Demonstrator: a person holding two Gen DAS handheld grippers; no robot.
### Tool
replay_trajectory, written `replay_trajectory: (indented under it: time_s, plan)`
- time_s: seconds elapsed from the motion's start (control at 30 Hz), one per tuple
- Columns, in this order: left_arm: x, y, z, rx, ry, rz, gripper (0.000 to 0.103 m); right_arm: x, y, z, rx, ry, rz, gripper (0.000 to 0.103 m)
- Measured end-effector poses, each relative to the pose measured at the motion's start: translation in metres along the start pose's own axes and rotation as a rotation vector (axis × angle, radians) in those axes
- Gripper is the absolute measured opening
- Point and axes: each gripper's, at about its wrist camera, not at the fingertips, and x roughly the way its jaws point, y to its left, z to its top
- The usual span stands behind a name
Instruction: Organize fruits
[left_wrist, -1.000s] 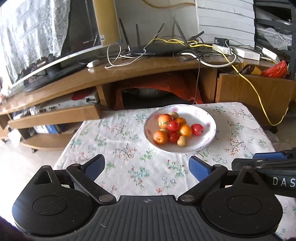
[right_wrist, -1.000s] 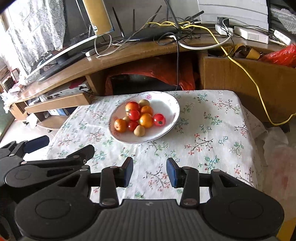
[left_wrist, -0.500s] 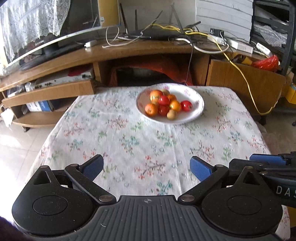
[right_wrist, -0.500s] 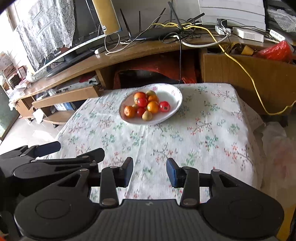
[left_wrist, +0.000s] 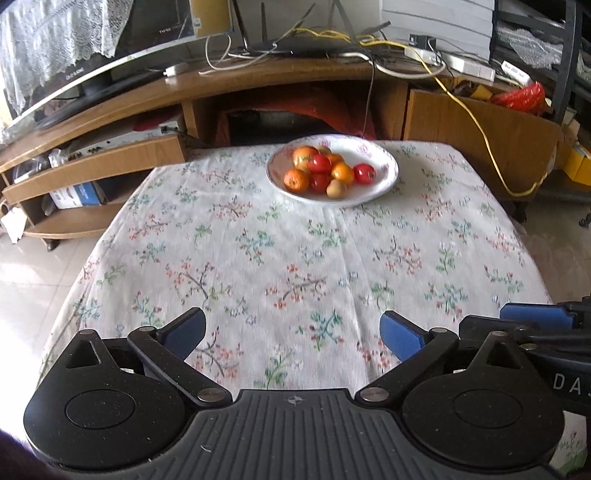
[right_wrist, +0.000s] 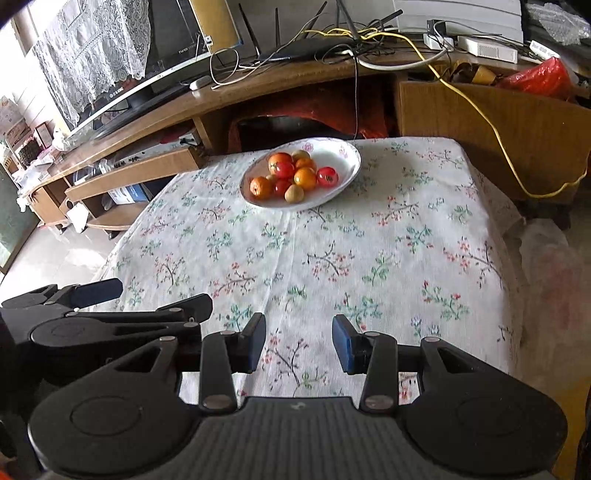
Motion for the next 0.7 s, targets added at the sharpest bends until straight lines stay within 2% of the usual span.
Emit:
replay_trajectory:
  time_s: [0.13, 0.7]
  plan:
    - [-0.003, -0.003, -0.006, 0.031, -0.003, 0.017, 0.101, 0.000, 0.001, -0.010, -0.004, 0.020, -0.008, 0.040]
    - [-0.010, -0.004, -0.012, 0.032, -0.032, 0.038, 0.098, -0.002, 0.008, -0.022, -0.016, 0.032, -0.017, 0.040]
